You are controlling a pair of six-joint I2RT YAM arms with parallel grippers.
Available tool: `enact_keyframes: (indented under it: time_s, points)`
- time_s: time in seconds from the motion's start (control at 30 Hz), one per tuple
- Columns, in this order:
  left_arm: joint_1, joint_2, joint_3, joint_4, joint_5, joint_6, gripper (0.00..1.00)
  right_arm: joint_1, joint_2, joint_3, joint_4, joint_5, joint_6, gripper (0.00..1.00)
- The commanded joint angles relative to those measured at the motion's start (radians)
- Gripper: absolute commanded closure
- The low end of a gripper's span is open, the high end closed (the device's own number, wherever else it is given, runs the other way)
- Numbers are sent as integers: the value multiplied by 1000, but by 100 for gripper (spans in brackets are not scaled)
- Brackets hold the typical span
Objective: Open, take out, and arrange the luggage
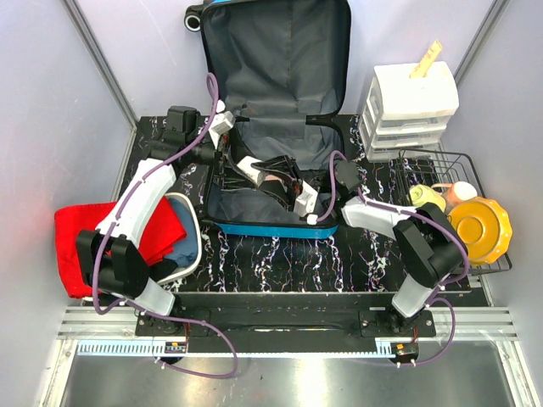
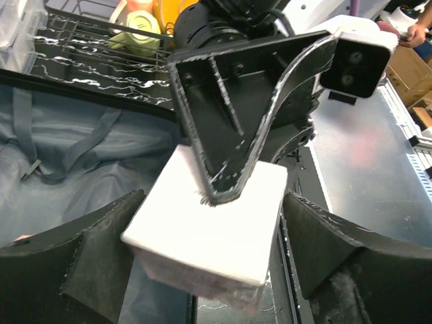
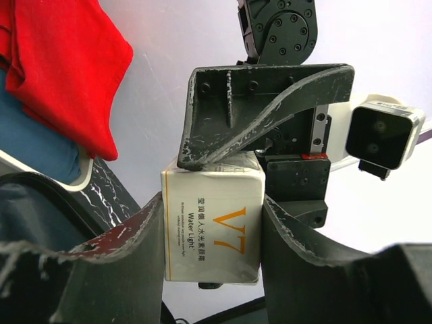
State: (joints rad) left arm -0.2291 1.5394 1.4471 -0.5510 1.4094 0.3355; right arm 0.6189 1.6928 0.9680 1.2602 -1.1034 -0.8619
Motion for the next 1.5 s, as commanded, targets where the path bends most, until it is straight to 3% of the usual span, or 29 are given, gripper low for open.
enact_keyframes:
  time_s: [0.0,0.03,0.1,0.23,0.27,0.33,0.4,0.43,0.47,0.53,0.57,0.6,0.67,0.7,0.8,0.83,1.03,1.13,1.17,1.27,1.37,1.43,1.47]
  points:
    - [-15,-51,-19,39,66,28,20,16,-36,14,275,5,-83,100]
    - [-15,-53,-22,40,66,25,32,16,-35,15,274,26,-88,99]
    - [-13,-62,-39,40,65,20,43,16,-30,17,271,62,-107,98]
    - [7,-78,-63,43,53,19,79,5,-31,15,266,146,-135,97]
    - [10,-79,-67,43,48,19,92,5,-35,9,265,152,-143,95]
    - [22,-88,-70,43,30,23,94,-4,-51,-15,263,169,-146,77]
    - [27,-91,-64,42,19,31,98,-7,-74,-38,251,198,-131,41]
    - [36,-90,-59,40,16,33,100,-5,-84,-67,239,245,-131,15]
    - [37,-87,-44,42,11,30,100,-5,-99,-84,214,273,-146,8]
    - [51,-82,-30,39,0,31,100,-5,-180,-113,-3,385,-198,0]
    - [54,-82,-13,39,-6,42,100,-5,-214,-107,-112,431,-215,0]
    - [56,-81,-7,40,-13,46,100,-7,-281,-91,-357,480,-198,0]
    - [63,-81,12,39,-38,62,100,-14,-335,22,-660,595,-151,0]
    - [63,-81,16,39,-43,62,100,-30,-363,76,-964,588,-129,0]
    - [63,-75,36,65,-43,31,100,-88,-337,299,-1363,495,73,0]
    - [62,-71,39,81,-37,13,100,-97,-325,377,-1418,470,133,0]
    - [56,-93,15,281,-30,-174,100,-125,-295,461,-1470,353,397,0]
    - [51,-128,-29,345,-71,-178,100,-186,-190,608,-1486,302,743,3]
    - [50,-136,-43,376,-84,-196,100,-206,-153,651,-1493,272,970,5]
    - [51,-165,-94,485,-133,-239,100,-257,-26,774,-1504,174,1334,17]
    - [48,-180,-128,534,-193,-224,100,-258,18,830,-1500,109,1399,20]
    - [39,-185,-145,583,-226,-214,100,-258,39,859,-1480,74,1419,17]
    - [34,-183,-145,597,-237,-199,100,-257,51,877,-1475,53,1434,10]
